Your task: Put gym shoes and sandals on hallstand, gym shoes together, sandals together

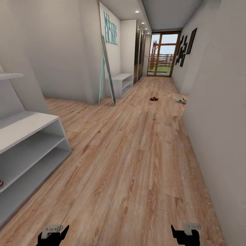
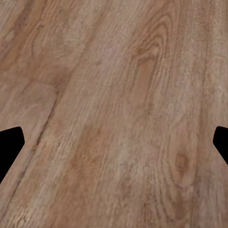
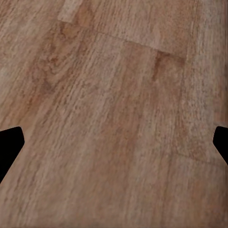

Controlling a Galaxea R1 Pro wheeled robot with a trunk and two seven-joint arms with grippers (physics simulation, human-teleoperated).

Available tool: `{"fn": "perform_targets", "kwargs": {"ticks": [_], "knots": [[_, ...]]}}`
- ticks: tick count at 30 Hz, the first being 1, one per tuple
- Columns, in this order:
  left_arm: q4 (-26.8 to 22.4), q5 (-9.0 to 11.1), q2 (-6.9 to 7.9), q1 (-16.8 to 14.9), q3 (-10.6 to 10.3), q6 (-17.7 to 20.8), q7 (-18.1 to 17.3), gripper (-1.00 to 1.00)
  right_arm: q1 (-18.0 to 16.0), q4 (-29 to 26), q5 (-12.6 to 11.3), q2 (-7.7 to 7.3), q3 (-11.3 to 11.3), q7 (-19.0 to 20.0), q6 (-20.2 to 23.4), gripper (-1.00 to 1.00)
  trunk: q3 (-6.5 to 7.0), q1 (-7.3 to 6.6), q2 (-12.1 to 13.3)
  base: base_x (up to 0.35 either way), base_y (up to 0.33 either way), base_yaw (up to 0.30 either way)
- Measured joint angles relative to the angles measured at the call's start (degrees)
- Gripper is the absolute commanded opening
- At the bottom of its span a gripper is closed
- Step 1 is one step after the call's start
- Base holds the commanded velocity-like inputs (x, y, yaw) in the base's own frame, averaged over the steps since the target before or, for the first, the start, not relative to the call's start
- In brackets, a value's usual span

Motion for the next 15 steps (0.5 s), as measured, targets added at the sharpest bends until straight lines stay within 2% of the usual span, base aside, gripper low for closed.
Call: {"fn": "perform_targets", "kwargs": {"ticks": [4,12,15], "knots": [[0.1,-0.2,-0.21,0.0,0.0,-1.4,0.7,1.00,0.0,0.0,0.0,0.00,0.0,0.0,-0.3,1.00,-0.39,0.88,-1.6,0.000,0.000,-0.159],[0.1,-0.9,-0.43,0.1,-0.1,-2.2,1.0,1.00,0.0,0.0,0.0,0.00,0.0,0.0,-0.6,1.00,0.28,0.88,-1.6,0.000,0.000,-0.158],[0.1,-1.0,-0.93,0.1,-0.1,-2.2,1.0,1.00,0.0,0.0,0.1,0.00,0.0,0.0,-0.6,1.00,0.53,0.88,-1.6,0.000,0.000,-0.153]]}}
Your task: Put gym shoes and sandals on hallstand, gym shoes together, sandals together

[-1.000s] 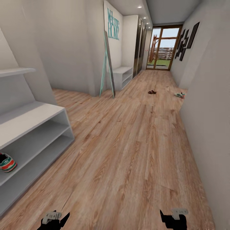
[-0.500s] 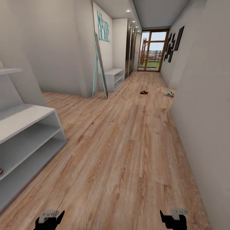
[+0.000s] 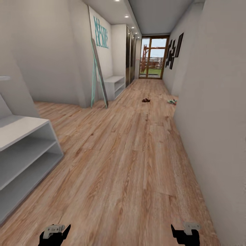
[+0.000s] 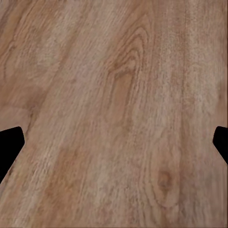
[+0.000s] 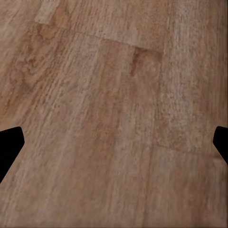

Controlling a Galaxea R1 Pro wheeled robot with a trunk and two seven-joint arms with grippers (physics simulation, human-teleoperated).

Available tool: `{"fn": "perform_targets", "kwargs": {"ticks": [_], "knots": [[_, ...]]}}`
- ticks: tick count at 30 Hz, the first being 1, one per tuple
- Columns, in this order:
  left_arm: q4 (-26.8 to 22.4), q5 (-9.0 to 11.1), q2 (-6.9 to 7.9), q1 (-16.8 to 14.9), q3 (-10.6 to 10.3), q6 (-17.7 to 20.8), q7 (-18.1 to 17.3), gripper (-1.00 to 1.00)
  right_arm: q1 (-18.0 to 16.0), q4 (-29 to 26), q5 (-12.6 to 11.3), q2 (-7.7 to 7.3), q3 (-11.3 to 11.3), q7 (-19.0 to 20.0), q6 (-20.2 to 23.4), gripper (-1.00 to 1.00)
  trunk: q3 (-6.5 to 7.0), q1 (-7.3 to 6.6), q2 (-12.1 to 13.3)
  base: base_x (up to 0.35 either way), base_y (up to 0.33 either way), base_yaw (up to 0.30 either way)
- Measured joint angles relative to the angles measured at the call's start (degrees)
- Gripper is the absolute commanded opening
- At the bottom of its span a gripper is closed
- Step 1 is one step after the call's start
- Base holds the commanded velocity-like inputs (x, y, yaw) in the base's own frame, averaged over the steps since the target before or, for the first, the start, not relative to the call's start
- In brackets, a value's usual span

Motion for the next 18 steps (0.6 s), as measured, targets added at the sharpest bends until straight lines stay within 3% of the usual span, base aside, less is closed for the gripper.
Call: {"fn": "perform_targets", "kwargs": {"ticks": [7,18], "knots": [[0.2,0.0,-0.65,0.0,0.0,0.0,0.0,1.00,0.0,0.0,0.0,0.03,0.0,0.0,0.0,1.00,0.59,-0.02,0.0,0.101,0.000,-0.145],[0.3,0.1,-0.71,0.0,0.0,0.0,0.0,1.00,0.0,0.0,0.0,0.11,0.1,0.0,0.0,1.00,1.53,-0.04,0.0,0.322,0.000,-0.091]]}}
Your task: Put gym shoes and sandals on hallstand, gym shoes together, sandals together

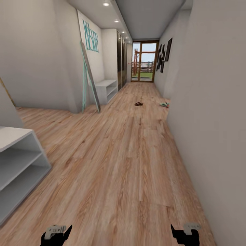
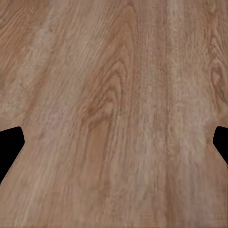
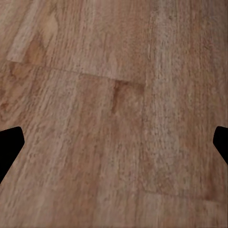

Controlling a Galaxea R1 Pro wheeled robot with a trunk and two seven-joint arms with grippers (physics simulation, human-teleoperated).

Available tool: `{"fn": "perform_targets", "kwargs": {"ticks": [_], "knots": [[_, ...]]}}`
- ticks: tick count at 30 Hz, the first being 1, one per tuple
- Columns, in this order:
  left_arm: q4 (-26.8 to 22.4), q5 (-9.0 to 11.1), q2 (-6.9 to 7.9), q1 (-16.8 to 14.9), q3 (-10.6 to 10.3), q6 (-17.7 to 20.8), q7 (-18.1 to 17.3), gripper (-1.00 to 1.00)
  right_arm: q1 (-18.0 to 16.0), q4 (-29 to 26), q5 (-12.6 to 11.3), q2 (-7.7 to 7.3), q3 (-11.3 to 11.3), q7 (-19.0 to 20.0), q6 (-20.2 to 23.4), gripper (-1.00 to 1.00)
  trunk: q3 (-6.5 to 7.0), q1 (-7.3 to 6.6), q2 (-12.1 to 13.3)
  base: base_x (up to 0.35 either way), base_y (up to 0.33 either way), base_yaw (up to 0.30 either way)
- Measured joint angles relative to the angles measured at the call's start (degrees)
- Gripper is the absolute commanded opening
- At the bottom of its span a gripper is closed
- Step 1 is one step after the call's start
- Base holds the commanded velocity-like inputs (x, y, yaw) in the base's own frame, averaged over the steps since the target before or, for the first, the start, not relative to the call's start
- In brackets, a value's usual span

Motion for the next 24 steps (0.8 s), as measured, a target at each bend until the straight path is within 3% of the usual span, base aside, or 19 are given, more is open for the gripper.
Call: {"fn": "perform_targets", "kwargs": {"ticks": [17,24], "knots": [[0.0,0.2,0.00,0.0,0.0,-0.1,0.0,1.00,0.0,0.0,0.1,0.18,0.1,0.1,0.1,1.00,1.49,0.00,0.0,0.336,0.000,-0.005],[0.0,0.2,0.00,0.0,0.0,-0.1,0.0,1.00,0.0,0.0,0.4,1.42,0.1,0.2,0.1,1.00,2.11,0.00,0.0,0.337,0.000,0.000]]}}
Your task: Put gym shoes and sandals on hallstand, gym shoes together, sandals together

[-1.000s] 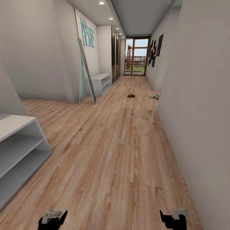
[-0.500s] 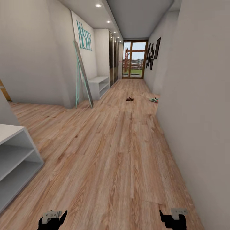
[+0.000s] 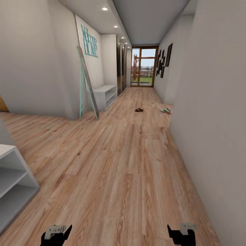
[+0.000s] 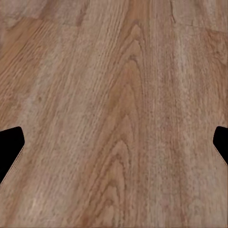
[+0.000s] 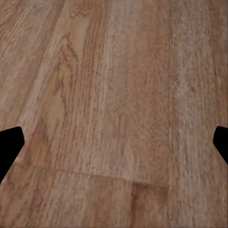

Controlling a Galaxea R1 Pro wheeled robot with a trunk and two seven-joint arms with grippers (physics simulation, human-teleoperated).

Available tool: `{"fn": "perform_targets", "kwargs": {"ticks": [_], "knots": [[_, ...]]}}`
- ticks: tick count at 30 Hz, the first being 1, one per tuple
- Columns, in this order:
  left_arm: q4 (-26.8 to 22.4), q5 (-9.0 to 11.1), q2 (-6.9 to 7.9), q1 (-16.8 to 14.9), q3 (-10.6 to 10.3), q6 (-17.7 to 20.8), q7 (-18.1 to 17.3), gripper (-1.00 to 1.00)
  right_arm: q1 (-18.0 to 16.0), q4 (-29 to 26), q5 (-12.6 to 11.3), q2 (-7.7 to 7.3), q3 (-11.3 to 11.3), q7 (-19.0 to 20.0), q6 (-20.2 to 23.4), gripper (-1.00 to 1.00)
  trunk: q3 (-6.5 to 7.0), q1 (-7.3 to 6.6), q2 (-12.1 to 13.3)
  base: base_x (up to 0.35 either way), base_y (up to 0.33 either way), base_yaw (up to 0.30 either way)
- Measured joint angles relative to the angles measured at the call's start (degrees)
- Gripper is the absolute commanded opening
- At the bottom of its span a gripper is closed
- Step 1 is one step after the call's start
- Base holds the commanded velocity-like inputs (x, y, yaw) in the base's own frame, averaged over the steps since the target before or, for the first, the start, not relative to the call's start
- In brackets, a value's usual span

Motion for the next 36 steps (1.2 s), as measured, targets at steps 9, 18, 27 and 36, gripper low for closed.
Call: {"fn": "perform_targets", "kwargs": {"ticks": [9,18,27,36], "knots": [[0.0,-0.1,-0.02,0.0,0.0,0.0,0.0,1.00,0.0,0.0,-0.1,0.22,0.0,-0.1,0.0,1.00,0.80,0.00,0.0,0.338,0.000,0.000],[0.0,-0.2,-0.02,0.0,0.0,0.0,0.0,1.00,0.0,0.0,-0.2,0.17,-0.1,-0.1,0.0,1.00,1.26,0.00,0.0,0.339,0.000,0.000],[0.1,-0.1,-0.07,0.0,0.0,0.1,0.0,1.00,0.0,0.0,-0.2,0.07,-0.1,-0.1,0.0,1.00,1.29,0.00,0.0,0.339,0.000,0.000],[0.2,-0.1,-0.09,0.0,0.0,0.0,0.0,1.00,0.0,0.0,-0.2,0.06,-0.1,0.0,0.0,1.00,1.29,0.00,0.0,0.339,0.000,0.000]]}}
